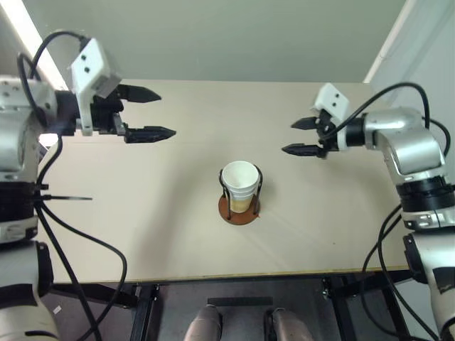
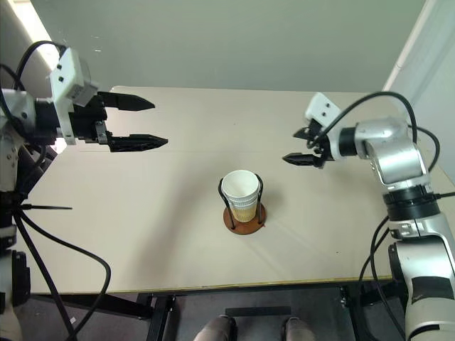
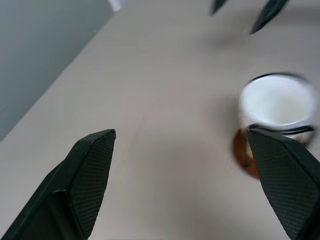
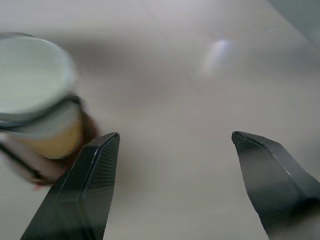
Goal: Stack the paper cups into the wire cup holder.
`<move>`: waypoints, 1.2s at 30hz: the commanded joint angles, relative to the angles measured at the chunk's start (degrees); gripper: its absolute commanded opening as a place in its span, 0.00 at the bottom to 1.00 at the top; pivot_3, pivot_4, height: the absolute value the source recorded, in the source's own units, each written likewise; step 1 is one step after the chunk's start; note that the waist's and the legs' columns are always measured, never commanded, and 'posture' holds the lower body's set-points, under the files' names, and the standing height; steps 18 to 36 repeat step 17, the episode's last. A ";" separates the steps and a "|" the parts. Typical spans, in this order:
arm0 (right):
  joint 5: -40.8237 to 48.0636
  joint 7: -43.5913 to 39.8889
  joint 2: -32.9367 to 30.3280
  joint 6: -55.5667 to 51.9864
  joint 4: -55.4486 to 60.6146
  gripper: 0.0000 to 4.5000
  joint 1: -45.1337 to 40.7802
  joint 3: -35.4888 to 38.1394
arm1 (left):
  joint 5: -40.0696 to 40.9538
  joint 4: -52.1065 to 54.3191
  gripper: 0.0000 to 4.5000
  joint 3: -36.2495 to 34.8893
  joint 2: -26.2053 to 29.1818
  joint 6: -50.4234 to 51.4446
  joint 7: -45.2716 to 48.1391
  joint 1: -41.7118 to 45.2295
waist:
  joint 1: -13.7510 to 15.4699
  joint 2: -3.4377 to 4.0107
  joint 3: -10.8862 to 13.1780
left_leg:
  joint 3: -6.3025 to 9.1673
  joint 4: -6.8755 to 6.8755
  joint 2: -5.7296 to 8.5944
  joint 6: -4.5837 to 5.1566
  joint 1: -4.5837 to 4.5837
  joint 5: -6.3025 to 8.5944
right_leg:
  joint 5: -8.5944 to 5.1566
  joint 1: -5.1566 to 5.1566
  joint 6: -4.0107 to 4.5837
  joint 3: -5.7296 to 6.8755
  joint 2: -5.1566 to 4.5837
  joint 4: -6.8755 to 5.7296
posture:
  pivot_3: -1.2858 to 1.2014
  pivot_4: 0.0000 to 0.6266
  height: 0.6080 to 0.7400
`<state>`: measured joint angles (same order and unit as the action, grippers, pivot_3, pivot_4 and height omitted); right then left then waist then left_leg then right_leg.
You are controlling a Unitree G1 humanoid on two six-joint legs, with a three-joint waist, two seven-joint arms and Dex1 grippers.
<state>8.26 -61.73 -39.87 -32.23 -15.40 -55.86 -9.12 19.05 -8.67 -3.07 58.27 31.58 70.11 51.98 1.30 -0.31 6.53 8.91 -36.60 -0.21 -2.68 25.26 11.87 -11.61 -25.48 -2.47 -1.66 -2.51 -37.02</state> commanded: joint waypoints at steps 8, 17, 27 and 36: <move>0.09 15.60 0.50 1.33 -8.14 0.82 7.04 11.58 | -3.26 1.09 1.00 -8.91 -5.67 -1.21 -21.74 -9.40 | 0.27 -0.01 0.00 | -0.06 0.11 0.00 -0.04 -0.11 -0.02 | 0.09 0.03 -0.02 -0.04 0.00 -0.05 | 0.52 0.24 1.00; -0.09 27.19 1.13 4.05 -15.55 0.82 7.48 18.07 | -5.69 -1.48 1.00 -11.94 -8.33 -2.78 -32.62 -13.28 | 0.42 0.00 0.00 | -0.03 0.38 0.01 -0.11 -0.37 -0.09 | 0.27 0.15 0.06 -0.03 0.02 -0.05 | 0.52 0.24 1.00; -0.09 27.19 1.13 4.05 -15.55 0.82 7.48 18.07 | -5.69 -1.48 1.00 -11.94 -8.33 -2.78 -32.62 -13.28 | 0.42 0.00 0.00 | -0.03 0.38 0.01 -0.11 -0.37 -0.09 | 0.27 0.15 0.06 -0.03 0.02 -0.05 | 0.52 0.24 1.00; -0.09 27.19 1.13 4.05 -15.55 0.82 7.48 18.07 | -5.69 -1.48 1.00 -11.94 -8.33 -2.78 -32.62 -13.28 | 0.42 0.00 0.00 | -0.03 0.38 0.01 -0.11 -0.37 -0.09 | 0.27 0.15 0.06 -0.03 0.02 -0.05 | 0.52 0.24 1.00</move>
